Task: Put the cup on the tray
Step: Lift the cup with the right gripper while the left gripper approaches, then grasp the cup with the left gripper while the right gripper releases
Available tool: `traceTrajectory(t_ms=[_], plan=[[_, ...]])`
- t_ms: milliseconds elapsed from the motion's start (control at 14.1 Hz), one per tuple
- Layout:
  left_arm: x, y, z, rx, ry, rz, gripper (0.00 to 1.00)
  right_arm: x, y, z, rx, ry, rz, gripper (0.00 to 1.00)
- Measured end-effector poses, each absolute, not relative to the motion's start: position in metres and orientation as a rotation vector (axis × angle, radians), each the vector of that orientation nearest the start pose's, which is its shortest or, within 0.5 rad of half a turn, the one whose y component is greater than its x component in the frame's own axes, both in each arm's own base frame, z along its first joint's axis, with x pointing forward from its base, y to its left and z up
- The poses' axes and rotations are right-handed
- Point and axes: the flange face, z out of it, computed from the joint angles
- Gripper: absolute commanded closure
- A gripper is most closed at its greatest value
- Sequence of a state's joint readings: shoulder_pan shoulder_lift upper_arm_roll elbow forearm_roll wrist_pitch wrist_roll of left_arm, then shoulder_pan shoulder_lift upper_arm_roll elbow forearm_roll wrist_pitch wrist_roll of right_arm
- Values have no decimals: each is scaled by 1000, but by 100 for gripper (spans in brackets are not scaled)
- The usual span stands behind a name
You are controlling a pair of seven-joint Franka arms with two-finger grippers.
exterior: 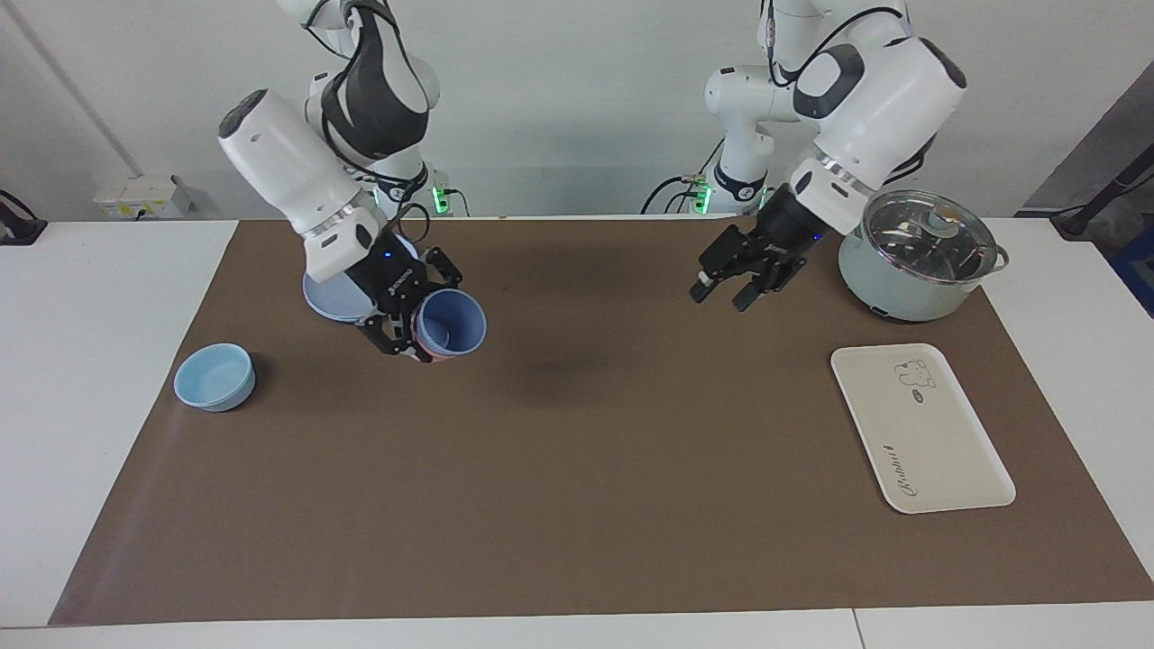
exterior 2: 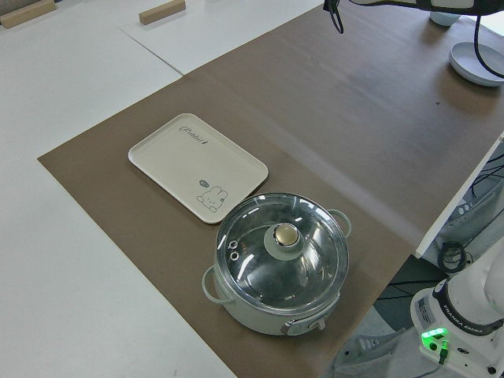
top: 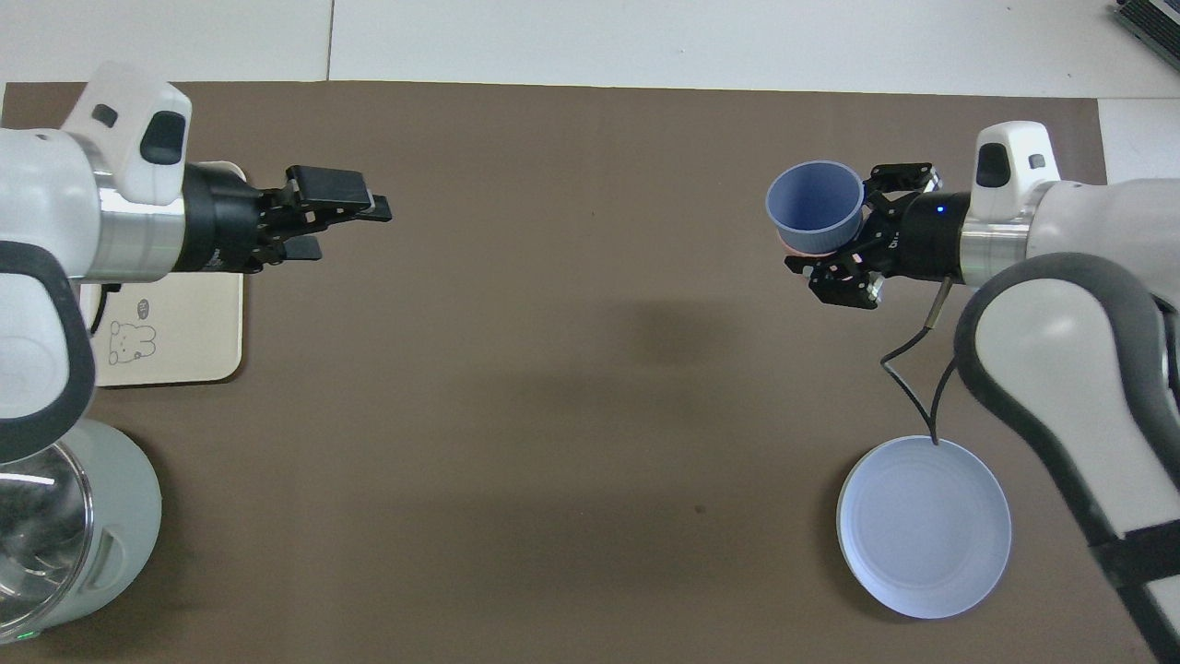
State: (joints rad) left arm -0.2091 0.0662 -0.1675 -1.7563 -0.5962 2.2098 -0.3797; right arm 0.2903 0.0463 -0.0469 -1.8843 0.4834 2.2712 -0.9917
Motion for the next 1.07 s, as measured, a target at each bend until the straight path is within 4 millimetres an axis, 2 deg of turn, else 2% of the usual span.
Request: traceTrajectory(t_ms=[142,284,426,568,639,710,781,923,995,1066], plan=[[563,-295,554,2397,350,205,13,574,198,525,-2535,-1353,-617,100],[551,-335,543,2373,327,203,15,561,232,528,-2592,-1383,-586,100],[543,-351,540,2374,300,192,19,553,251,528,-2613,-1410,-574,100],[538,-359,540,2375,284,186,21,553,252,528,-2614,-1415,-573,100],[536,-361,540,2376,277,181,32,554,250,528,-2618,-1411,-573,100],[533,-366,539,2379,266,175,33,554,249,528,-2620,-1409,-574,100],[528,-373,539,2382,249,165,42,555,248,528,-2621,-1408,-574,100],[518,-387,538,2384,217,152,85,555,248,527,-2621,-1409,-572,100],[516,-390,539,2382,211,154,100,554,248,526,-2622,-1413,-563,100],[516,-391,541,2380,209,155,100,554,250,524,-2621,-1417,-558,100]])
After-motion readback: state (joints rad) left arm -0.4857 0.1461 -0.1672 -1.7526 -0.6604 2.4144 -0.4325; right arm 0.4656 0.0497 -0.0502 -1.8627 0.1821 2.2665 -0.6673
